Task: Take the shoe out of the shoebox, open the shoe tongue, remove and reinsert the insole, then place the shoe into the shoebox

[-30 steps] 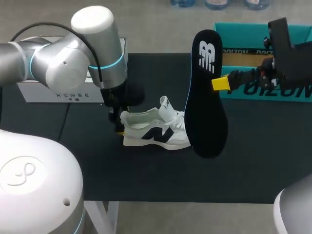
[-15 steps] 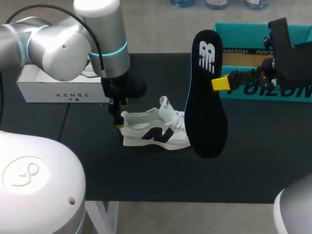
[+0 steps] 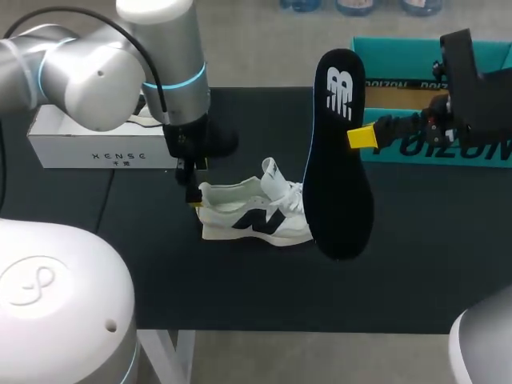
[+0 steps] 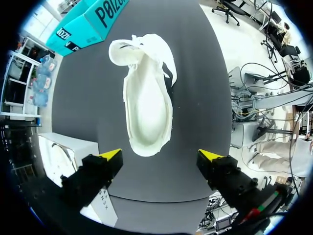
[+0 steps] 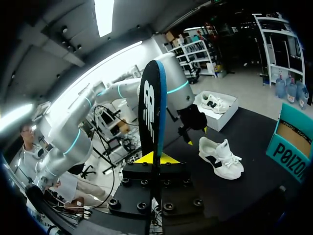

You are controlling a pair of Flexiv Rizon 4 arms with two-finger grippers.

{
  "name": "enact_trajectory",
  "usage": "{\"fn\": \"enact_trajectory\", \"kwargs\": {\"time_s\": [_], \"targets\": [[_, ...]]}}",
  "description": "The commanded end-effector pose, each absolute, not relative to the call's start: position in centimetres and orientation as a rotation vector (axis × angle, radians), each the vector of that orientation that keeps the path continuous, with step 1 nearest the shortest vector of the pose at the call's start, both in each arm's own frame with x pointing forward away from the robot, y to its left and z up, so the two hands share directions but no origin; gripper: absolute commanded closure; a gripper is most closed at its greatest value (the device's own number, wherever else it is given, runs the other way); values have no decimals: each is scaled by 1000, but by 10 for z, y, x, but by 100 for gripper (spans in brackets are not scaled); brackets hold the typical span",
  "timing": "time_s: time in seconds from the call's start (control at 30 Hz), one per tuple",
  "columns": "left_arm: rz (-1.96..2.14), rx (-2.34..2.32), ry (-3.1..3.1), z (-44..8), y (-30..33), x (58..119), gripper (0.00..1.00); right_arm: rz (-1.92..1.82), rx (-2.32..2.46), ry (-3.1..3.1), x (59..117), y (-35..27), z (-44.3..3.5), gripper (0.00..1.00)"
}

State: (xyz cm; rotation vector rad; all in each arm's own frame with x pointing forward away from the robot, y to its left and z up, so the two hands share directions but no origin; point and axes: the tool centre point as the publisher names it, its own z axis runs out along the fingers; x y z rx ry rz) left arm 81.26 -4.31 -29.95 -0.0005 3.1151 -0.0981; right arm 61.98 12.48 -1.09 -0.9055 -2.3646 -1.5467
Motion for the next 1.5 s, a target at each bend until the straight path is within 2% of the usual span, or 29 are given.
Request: {"fn": "enact_trajectory", "kwargs": {"time_s": [0.03, 0.57, 0.8, 1.5], "targets": [[-103, -7, 3124, -299, -42, 811, 0, -1540, -904, -2365, 623, 128, -10, 100], [-103, -7, 3124, -299, -42, 811, 0, -1540, -904, -2365, 623, 128, -10, 100], [-133, 50, 3067, -292, -74, 832, 0, -1540, -904, -2365, 623, 128, -10, 100], [-233, 66, 3102, -343, -134, 889, 0, -1540, -904, -2365, 623, 128, -10, 100]]}}
